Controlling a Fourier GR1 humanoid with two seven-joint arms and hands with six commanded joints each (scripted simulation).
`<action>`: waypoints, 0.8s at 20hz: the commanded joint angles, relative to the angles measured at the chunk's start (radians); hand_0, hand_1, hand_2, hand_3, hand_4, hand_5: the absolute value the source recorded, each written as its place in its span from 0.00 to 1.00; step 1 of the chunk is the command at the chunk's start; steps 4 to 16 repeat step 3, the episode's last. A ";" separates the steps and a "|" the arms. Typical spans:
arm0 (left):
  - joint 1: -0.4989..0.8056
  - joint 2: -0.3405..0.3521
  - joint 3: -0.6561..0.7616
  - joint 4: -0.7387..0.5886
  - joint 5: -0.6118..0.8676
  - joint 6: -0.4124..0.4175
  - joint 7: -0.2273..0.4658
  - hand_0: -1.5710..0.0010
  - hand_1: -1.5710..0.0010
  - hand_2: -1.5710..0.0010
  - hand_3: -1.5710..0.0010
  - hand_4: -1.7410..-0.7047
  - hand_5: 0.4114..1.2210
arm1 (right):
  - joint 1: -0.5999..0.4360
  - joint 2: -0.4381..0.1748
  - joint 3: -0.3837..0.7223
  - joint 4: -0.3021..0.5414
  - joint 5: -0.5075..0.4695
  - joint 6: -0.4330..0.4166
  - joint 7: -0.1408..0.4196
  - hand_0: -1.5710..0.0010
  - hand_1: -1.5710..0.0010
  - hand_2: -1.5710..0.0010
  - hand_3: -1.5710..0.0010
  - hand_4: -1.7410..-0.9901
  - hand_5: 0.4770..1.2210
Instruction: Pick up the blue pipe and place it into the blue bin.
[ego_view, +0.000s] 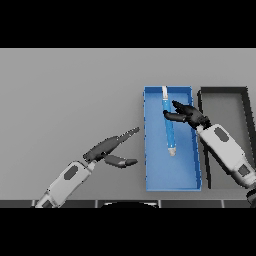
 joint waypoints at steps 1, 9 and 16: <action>0.002 0.003 0.000 -0.007 -0.003 0.003 0.001 1.00 1.00 1.00 1.00 0.88 0.08 | 0.005 0.007 0.000 -0.003 -0.005 -0.009 0.003 0.99 0.99 0.99 0.99 0.74 0.39; -0.008 0.011 0.012 -0.010 0.015 -0.005 0.005 1.00 1.00 1.00 1.00 0.88 0.08 | -0.003 -0.001 -0.001 -0.009 -0.005 0.003 0.004 0.99 0.99 0.99 0.99 0.74 0.39; -0.008 0.011 0.012 -0.010 0.015 -0.005 0.005 1.00 1.00 1.00 1.00 0.88 0.08 | -0.003 -0.001 -0.001 -0.009 -0.005 0.003 0.004 0.99 0.99 0.99 0.99 0.74 0.39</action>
